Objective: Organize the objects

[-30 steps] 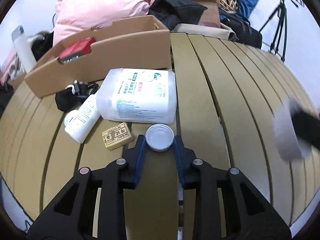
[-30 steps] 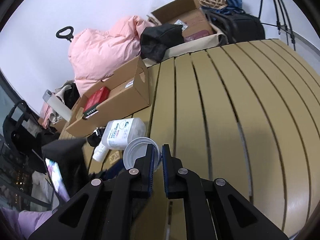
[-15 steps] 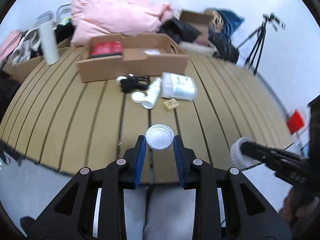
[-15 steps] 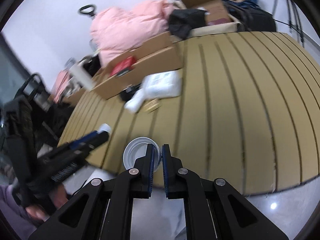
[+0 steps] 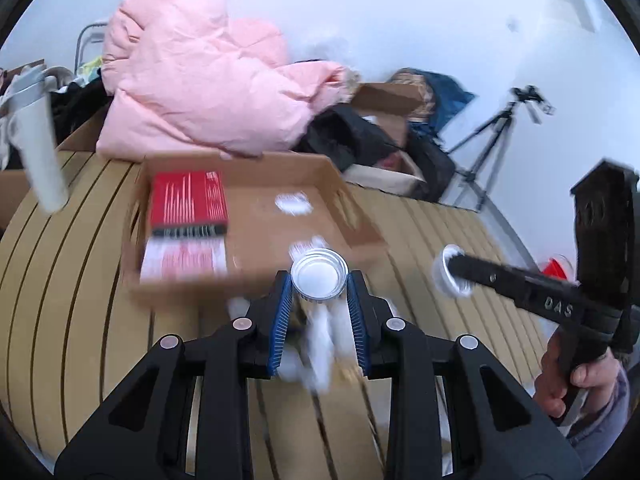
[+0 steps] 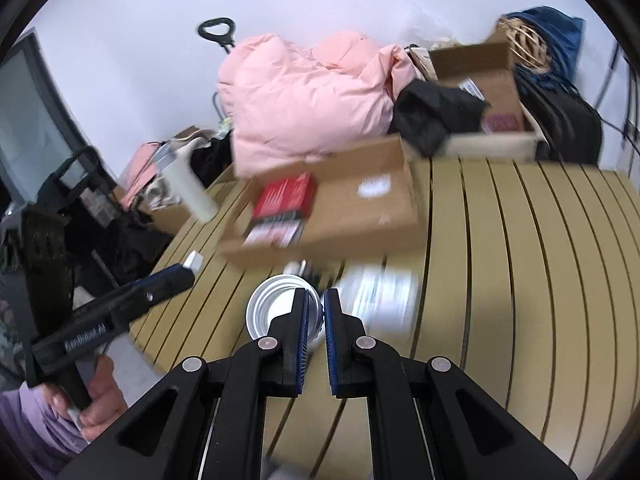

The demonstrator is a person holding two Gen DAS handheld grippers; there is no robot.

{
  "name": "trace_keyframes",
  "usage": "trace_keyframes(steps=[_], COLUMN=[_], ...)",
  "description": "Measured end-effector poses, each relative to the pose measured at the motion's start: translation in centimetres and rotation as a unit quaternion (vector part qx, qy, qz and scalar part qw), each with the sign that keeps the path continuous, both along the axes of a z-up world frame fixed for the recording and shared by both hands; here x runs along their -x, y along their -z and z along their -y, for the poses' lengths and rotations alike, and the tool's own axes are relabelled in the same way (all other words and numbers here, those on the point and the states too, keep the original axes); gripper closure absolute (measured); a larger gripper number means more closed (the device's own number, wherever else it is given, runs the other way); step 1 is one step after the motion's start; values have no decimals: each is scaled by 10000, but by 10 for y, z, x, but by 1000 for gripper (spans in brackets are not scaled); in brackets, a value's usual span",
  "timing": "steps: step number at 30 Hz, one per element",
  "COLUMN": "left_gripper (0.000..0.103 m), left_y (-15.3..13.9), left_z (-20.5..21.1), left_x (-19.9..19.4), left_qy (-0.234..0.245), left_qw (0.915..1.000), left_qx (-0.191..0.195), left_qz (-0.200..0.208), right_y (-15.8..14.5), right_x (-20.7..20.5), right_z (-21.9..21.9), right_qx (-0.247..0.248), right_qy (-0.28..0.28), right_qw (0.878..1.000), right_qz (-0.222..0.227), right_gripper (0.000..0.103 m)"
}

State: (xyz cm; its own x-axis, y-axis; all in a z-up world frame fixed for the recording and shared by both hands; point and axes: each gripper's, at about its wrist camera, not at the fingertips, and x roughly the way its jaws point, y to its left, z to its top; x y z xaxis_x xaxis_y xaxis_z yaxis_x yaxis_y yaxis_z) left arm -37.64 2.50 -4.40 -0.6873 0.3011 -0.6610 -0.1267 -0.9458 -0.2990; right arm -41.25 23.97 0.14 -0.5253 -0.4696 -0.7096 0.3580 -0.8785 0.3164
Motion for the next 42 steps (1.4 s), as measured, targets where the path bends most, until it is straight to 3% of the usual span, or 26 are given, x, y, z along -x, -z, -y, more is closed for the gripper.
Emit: trace_keyframes(steps=[3, 7, 9, 11, 12, 14, 15, 16, 17, 18, 19, 22, 25, 27, 29, 31, 33, 37, 40, 42], left_gripper=[78, 78, 78, 67, 51, 47, 47, 45, 45, 45, 43, 43, 41, 30, 21, 4, 1, 0, 0, 0], left_y=[16, 59, 74, 86, 88, 95, 95, 95, 95, 94, 94, 89, 43, 10, -28, -54, -73, -77, -66, -57], left_z=[-5, -2, 0, 4, 6, 9, 9, 10, 11, 10, 9, 10, 10, 14, 19, 21, 22, 26, 23, 19], left_x=[72, 165, 189, 206, 211, 213, 214, 215, 216, 215, 213, 205, 169, 141, 94, 47, -22, -145, -216, -249], left_qy=[-256, -301, -307, -447, -425, -233, -254, -254, -230, -216, -204, -154, 112, 220, 365, 502, 551, 315, 214, 77], left_qw=[9980, 9949, 9918, 9889, 9879, 9880, 9861, 9858, 9864, 9866, 9860, 9847, 9898, 9917, 9934, 9920, 9876, 9813, 9786, 9787], left_qx=[568, 717, 906, 1067, 1043, 935, 1058, 1052, 986, 963, 1001, 1013, 957, 983, 1014, 1153, 1396, 1522, 1641, 1729], left_qz=[53, 649, 843, 931, 1065, 1206, 1257, 1285, 1296, 1300, 1321, 1412, 1053, 794, 399, 74, -466, -1139, -1226, -1107], right_y=[14, 52, 80, 108, 118, 133, 134, 135, 136, 134, 132, 116, 78, 40, 2, -26, -45, -58, -49, -43], right_x=[90, 190, 226, 251, 259, 266, 264, 262, 260, 259, 257, 247, 224, 196, 161, 120, 68, -54, -146, -207], right_z=[26, 65, 85, 95, 98, 99, 99, 97, 94, 90, 87, 82, 74, 65, 50, 32, 26, -6, -26, -34], right_qx=[-80, -531, -827, -1152, -1146, -982, -947, -923, -796, -730, -513, -724, -601, -699, -760, -857, -942, -1187, -930, -685], right_qy=[53, 259, 323, 476, 418, 292, 282, 280, 266, 318, 287, 516, 385, 321, 206, 105, -1, 59, 345, 917], right_qw=[9997, 9968, 9937, 9892, 9886, 9879, 9888, 9892, 9898, 9904, 9918, 9921, 9950, 9961, 9967, 9962, 9955, 9912, 9918, 9881], right_qz=[214, 530, 686, 771, 882, 1161, 1117, 1101, 1154, 1129, 1132, 884, 704, 438, 214, 64, -101, -587, -807, -1030], right_gripper=[94, 94, 94, 94, 94, 93, 91, 78, 49, 28, 17, 15, 15, 15, 15, 15, 15, 15, 15, 15])
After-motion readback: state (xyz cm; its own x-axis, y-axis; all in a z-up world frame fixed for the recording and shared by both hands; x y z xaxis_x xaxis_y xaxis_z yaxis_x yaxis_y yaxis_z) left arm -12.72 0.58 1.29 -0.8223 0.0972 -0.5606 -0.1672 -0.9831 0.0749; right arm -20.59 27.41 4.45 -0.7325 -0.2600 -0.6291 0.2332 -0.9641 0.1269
